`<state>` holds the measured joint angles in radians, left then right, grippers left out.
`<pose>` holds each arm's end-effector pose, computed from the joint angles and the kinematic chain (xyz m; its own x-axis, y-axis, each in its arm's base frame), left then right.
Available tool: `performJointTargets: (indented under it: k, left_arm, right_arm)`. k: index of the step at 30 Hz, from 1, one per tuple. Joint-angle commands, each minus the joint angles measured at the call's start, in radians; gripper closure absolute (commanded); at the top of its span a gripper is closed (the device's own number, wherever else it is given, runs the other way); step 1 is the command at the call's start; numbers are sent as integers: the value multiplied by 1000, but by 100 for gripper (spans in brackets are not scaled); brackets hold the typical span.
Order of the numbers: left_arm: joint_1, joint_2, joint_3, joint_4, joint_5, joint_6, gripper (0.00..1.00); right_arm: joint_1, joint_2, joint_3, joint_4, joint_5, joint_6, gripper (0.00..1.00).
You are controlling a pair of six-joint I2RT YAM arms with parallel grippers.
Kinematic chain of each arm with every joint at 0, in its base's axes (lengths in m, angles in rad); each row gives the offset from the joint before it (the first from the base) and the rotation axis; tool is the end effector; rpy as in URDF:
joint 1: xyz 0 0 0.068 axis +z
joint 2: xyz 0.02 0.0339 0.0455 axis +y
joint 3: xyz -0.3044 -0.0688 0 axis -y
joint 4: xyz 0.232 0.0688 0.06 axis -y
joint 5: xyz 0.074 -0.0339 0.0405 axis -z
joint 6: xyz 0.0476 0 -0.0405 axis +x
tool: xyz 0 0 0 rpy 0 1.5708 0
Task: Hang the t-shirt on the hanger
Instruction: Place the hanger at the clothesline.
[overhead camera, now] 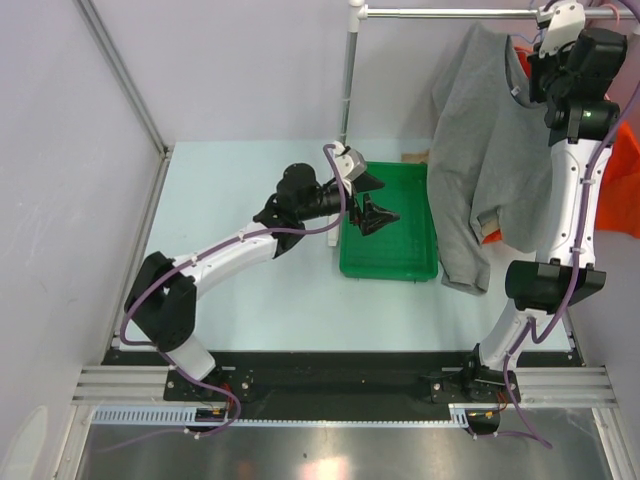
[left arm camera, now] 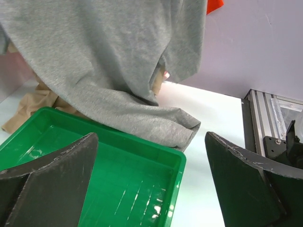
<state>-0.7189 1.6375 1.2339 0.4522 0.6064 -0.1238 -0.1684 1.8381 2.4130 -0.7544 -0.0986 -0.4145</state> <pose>0.2758 -0.2774 0.3868 -0.0834 -0.0618 -0.9946 0.9666 0.2377 -0.0959 0.3773 -0.0594 0.5619 -0.1898 -0.3743 -0.9077 -0.0056 0.9249 -0.3802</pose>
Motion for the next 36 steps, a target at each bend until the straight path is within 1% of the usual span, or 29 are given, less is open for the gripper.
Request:
performJointTargets:
  k: [1, 3, 10, 13, 14, 17, 18, 19, 20, 22, 25, 26, 28, 29, 30, 31, 33, 34, 36]
  left_arm:
    - [18, -57, -24, 0, 23, -14, 0]
    - [22, -65, -31, -9, 23, -10, 0]
    - [45, -93, -65, -23, 26, -7, 0]
    - [49, -105, -79, -32, 27, -7, 0]
    - [50, -111, -80, -35, 26, -7, 0]
    - [56, -134, -97, -47, 26, -4, 0]
    - [62, -142, -108, -50, 26, -4, 0]
    - [65, -156, -114, -55, 26, -2, 0]
    - [70, -163, -122, -63, 27, 0, 0]
    - [85, -179, -145, -69, 27, 0, 0]
    - [105, -209, -175, -83, 32, -7, 0]
    - [108, -223, -182, -89, 32, -8, 0]
    - [122, -237, -205, -95, 33, -13, 0]
    - [127, -243, -212, -99, 38, -17, 0]
    - [134, -254, -226, -101, 41, -17, 0]
    - [137, -258, -234, -102, 47, -19, 0]
    - [147, -274, -254, -104, 50, -19, 0]
    - [150, -278, -260, -106, 53, -19, 0]
    - [160, -284, -269, -118, 55, -14, 0]
  right_arm:
    - [13, -8, 5, 115, 37, 23, 100]
    - [23, -20, -23, 115, 56, 16, 100]
    - [59, -82, -202, 151, 131, -6, 100]
    - [69, -106, -224, 145, 138, 9, 69]
    - [70, -112, -227, 139, 140, 26, 53]
    - [76, -160, -238, 112, 137, 46, 34]
    - [78, -177, -245, 96, 134, 46, 30]
    - [84, -215, -253, 87, 132, 42, 21]
    - [87, -235, -281, 76, 135, 28, 14]
    - [95, -305, -307, 41, 138, 14, 4]
    - [109, -379, -367, -25, 142, -21, 2]
    - [115, -436, -388, -36, 137, -24, 2]
    - [116, -497, -466, -49, 113, -38, 1]
    - [121, -560, -491, -51, 108, -40, 1]
    - [122, -583, -517, -69, 102, -40, 1]
    - [124, -608, -552, -86, 41, -43, 1]
    - [130, -660, -590, -146, -18, -49, 2]
    - [136, -672, -626, -172, -91, -78, 4]
    - [165, -680, -656, -236, -125, -96, 7]
